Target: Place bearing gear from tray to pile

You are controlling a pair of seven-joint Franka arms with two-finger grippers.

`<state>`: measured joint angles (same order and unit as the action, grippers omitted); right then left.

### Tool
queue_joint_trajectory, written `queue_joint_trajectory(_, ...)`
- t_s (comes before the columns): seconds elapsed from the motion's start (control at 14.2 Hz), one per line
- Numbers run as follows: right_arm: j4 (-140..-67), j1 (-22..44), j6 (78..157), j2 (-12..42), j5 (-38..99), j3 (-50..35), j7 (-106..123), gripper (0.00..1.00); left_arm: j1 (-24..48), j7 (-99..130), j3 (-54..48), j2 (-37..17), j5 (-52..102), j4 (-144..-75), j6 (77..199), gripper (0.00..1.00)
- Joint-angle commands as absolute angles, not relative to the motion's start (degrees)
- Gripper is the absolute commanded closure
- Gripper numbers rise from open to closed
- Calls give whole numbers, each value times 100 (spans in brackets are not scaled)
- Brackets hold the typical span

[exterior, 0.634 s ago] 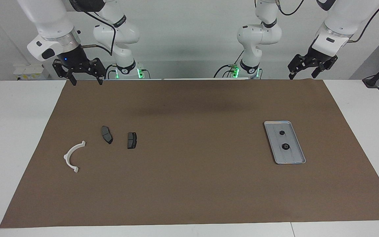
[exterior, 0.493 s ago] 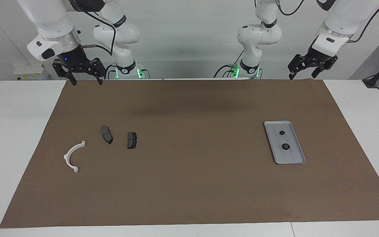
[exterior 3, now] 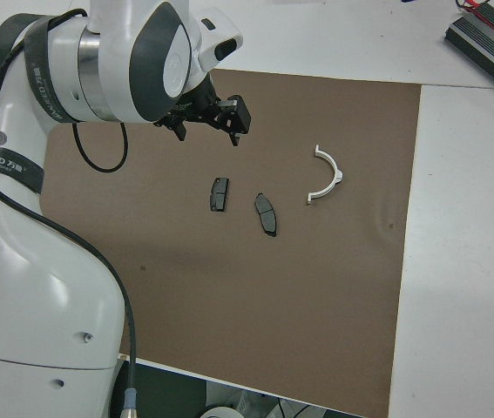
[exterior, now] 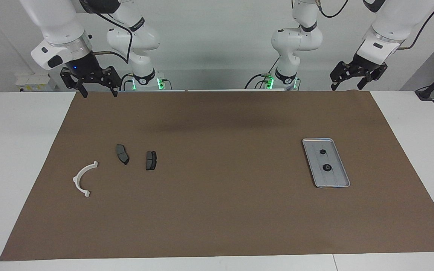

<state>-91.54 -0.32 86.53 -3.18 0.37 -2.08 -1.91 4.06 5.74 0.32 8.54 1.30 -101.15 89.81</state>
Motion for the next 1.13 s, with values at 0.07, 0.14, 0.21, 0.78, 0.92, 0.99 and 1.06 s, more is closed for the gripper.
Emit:
queue_joint_trajectory(0.07, -9220, -26, 8710, -360, -70, -202, -281, 0, 396, 240, 114, 1249, 62, -11634, 10351, 5)
queue_joint_trajectory(0.14, -9220, -35, 8701, -369, -62, -202, -281, 0, 300, -76, 114, 1144, 70, -11915, 10728, 6)
queue_joint_trajectory(0.21, -9220, -44, 8684, -378, -62, -202, -246, 0, 203, -157, 106, 1125, 70, -12162, 11097, 7)
queue_joint_trajectory(0.78, -9220, -44, 8675, -404, -62, -158, 9, 0, 281, -220, 97, 282, 70, -12927, 12935, 9)
queue_joint_trajectory(0.92, -9220, -61, 8718, -404, -44, -150, -17, 0, 255, -307, 105, 80, 70, -13052, 13209, 10)
queue_joint_trajectory(0.99, -9237, -96, 8727, -404, -27, -149, -35, 0, 229, -377, 105, -43, 70, -13052, 13323, 10)
queue_joint_trajectory(1.06, -9246, -97, 8728, -404, -26, -149, -26, 0, 211, -413, 105, -166, 70, -13052, 13420, 10)
